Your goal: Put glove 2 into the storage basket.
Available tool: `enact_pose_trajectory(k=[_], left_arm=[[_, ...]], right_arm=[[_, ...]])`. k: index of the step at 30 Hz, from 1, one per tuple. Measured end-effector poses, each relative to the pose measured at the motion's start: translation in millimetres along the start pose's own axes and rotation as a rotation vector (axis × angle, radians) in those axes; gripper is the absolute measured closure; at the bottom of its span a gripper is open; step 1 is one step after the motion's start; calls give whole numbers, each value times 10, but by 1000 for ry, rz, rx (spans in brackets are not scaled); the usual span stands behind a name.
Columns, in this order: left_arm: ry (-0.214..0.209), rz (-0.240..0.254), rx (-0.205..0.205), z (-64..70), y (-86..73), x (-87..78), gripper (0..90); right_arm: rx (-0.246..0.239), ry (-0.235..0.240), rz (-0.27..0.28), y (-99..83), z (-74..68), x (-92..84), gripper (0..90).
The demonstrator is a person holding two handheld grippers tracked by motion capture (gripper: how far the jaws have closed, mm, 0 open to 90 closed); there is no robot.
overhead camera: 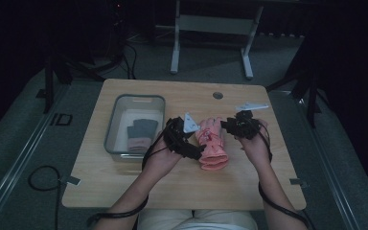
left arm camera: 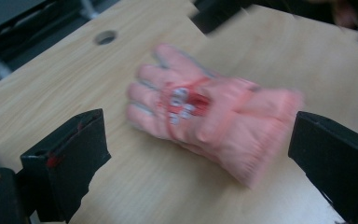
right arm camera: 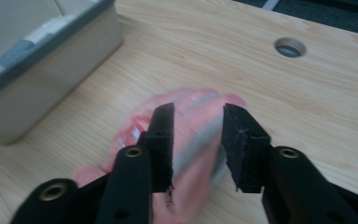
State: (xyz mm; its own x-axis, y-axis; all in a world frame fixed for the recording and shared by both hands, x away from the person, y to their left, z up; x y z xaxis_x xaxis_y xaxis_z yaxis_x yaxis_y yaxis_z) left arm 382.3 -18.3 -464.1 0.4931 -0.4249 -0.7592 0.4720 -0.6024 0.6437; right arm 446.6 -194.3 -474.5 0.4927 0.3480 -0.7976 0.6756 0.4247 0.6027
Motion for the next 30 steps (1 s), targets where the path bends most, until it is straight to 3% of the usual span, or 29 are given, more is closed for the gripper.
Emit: enact_pose_trajectory(k=[4,7,8,9,11,13,15,18,23,24,26,30], left_arm=[[50,-26,-71,-105,38,156,48],[56,-62,-99,-137,66,313,50],[70,-73,-96,-138,77,363,50],[81,-85,-92,-142,86,411,50],[52,-103,-106,-145,105,505,52],[48,-114,-121,-169,116,582,52],[-1,-126,-150,-196,119,673,52],[-112,-146,-217,-213,124,851,60],[-182,-215,-298,-240,55,1141,140],[-211,-240,-316,-241,22,1204,149],[-252,-263,-343,-234,-46,1318,161],[-347,-254,-409,-231,-140,1452,233]], right_arm=[[-34,-11,-21,25,-145,196,587],[11,-33,-57,-46,-97,368,532],[16,-29,-90,-135,-72,452,507],[16,-29,-90,-135,-72,452,507],[18,-43,-109,-224,-8,506,511],[33,-23,-136,-308,94,538,509],[62,23,-162,-359,190,542,509],[52,53,-200,-389,242,563,510],[67,88,-218,-425,246,626,510],[75,120,-226,-442,242,657,509],[80,134,-231,-449,238,675,509],[89,182,-262,-466,209,751,521]])
Point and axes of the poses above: each handheld gripper's, and its own axes: x roughly forward along the jaws, y roughly out of its top, z roughly to its right, the point moved 6 cm from there along x, roughly forward along the jaws, and after that the axes turned 13 degrees about -z, right-handed, at the moved point
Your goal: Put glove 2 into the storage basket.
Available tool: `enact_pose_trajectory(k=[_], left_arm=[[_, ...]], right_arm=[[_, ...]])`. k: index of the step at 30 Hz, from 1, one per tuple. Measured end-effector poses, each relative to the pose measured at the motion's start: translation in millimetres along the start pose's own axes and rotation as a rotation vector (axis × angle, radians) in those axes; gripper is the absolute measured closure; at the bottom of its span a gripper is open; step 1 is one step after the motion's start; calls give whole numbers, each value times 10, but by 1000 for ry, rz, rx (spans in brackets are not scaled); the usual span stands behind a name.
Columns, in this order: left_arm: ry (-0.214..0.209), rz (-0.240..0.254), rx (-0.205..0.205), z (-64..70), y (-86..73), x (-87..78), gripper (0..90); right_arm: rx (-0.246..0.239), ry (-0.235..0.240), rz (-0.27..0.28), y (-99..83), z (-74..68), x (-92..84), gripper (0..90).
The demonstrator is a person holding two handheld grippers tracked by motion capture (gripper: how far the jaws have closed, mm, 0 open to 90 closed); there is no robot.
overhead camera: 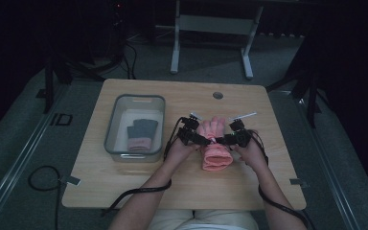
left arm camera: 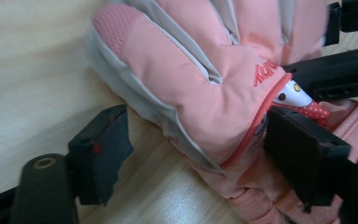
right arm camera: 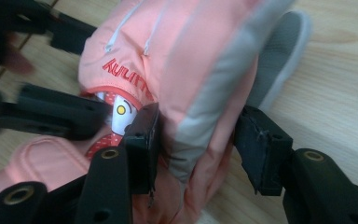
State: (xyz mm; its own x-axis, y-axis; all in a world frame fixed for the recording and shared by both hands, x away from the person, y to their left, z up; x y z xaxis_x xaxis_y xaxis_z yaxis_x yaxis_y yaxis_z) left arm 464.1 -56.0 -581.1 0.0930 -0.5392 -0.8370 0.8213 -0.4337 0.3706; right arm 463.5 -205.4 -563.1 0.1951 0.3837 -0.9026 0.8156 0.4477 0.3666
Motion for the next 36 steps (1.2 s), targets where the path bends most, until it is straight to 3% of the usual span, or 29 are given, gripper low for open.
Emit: enact_pose_trajectory(k=[4,5,11,14,18,21,26,36], left_arm=[[-120,4,-12,-33,-17,69,434],[-139,1,-14,-39,-15,71,434],[-165,1,-7,-22,-21,48,660],[-152,6,13,28,-10,-13,748],[-174,7,28,100,15,-110,765],[-145,12,61,173,34,-195,765],[-131,37,76,251,79,-367,766],[-76,104,117,388,178,-832,765]], right_arm=[[-21,-1,-3,1,-34,24,593],[-21,-1,-3,1,-34,24,593],[-10,9,21,0,-53,26,655],[-4,26,37,1,-56,1,681],[1,55,69,-15,-55,-66,690],[-1,67,95,-29,-73,-154,691],[-7,59,126,-2,-124,-275,695],[-49,52,206,201,-307,-659,695]])
Point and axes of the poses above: each handheld gripper's, and its own axes: x roughly forward along the jaws, y roughly out of its top, z roughly to its right, the point moved 6 cm from there along x, roughly forward along the jaws, and after that the axes turned 13 degrees about -z, right-handed, at the moved point
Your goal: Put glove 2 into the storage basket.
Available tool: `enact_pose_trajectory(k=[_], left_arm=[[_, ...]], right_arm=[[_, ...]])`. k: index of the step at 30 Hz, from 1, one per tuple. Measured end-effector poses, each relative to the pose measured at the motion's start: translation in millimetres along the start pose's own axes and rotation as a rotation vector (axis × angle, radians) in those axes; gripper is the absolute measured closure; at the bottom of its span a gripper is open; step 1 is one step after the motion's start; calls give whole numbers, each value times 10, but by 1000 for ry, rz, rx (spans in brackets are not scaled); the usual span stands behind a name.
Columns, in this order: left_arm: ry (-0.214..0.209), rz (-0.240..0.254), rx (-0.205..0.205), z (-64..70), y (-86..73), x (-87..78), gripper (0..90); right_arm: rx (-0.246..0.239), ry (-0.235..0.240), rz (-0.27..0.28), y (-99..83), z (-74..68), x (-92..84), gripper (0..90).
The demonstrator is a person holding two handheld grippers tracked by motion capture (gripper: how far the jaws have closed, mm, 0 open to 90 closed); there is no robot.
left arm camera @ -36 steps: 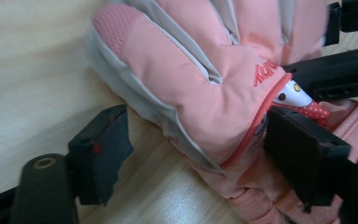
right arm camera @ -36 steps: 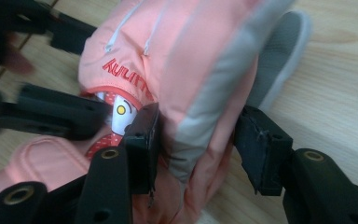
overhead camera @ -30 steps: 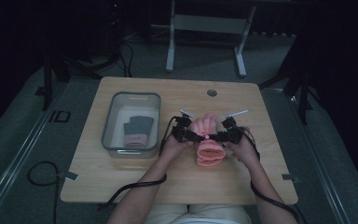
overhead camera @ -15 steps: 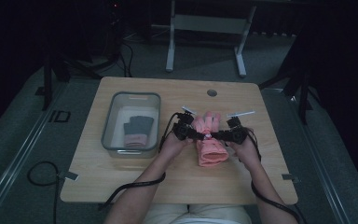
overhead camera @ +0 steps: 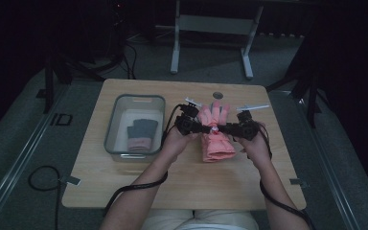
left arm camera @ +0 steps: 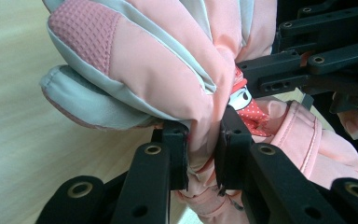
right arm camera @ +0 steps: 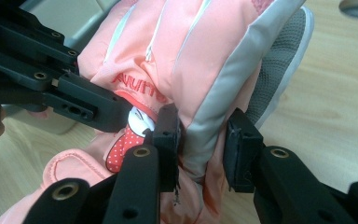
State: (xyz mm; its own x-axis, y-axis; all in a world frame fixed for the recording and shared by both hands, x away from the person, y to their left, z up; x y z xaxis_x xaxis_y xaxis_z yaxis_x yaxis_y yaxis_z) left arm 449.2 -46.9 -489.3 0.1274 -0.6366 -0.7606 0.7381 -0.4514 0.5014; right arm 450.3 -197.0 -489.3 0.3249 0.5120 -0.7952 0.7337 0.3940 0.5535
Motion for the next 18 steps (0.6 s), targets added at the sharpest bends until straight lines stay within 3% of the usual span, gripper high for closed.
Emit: enact_pose_trajectory(k=[8,18], left_arm=[[37,16,19,19,36,-294,765],[64,57,8,-62,35,-681,765]], right_arm=[[-33,14,29,194,-164,-110,695],[-78,19,56,489,-417,-163,695]])
Point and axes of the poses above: each handheld gripper's, and its own axes: x roughly forward along the jaws, y roughly out of its top, z roughly to its right, the point moved 6 cm from there along x, roughly forward along the jaws, and after that the axes turned 13 degrees about -z, right-handed, at the moved point
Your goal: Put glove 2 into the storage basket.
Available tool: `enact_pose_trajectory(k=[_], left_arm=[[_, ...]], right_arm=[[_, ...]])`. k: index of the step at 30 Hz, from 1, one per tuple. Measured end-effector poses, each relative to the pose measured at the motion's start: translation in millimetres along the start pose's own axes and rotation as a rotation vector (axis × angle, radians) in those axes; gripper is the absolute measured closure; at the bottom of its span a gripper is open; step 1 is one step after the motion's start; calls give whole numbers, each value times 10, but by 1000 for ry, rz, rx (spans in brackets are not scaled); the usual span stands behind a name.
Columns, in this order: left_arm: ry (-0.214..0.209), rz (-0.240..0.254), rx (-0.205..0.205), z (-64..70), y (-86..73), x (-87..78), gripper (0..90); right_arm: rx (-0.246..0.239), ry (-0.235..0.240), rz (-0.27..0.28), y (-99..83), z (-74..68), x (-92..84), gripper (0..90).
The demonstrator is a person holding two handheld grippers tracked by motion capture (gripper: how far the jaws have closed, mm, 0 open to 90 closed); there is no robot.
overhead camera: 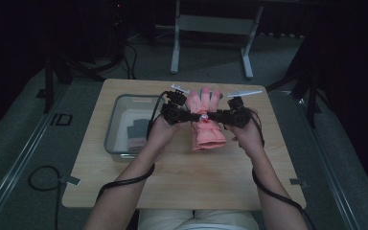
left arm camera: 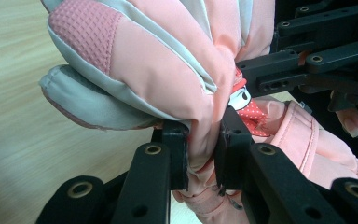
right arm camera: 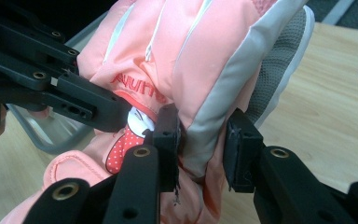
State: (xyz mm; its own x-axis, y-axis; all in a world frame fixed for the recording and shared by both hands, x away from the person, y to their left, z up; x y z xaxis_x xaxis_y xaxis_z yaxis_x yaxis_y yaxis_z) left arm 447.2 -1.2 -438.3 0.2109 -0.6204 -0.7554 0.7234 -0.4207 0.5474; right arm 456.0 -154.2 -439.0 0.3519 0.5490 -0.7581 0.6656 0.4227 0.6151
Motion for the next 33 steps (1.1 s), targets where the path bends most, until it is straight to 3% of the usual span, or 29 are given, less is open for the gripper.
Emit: enact_pose_trajectory(k=[17,33], left_arm=[[46,56,-57,-279,-117,-505,765],[106,100,-127,-669,-393,-1020,766]], right_arm=[[-72,21,1,456,-384,158,696],[-148,63,-28,901,-874,497,696]])
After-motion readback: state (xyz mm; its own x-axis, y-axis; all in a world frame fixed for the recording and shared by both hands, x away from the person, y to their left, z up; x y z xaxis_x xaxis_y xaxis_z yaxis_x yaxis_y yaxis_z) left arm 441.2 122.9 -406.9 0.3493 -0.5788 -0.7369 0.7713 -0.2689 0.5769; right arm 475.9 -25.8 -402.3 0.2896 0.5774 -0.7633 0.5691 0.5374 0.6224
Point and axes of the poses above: each handheld gripper's, and its own axes: x roughly forward along the jaws, y roughly out of its top, z roughly to its right, the point moved 6 cm from there along x, roughly forward along the jaws, and after that the axes turned 13 degrees about -z, right-handed, at the moved point
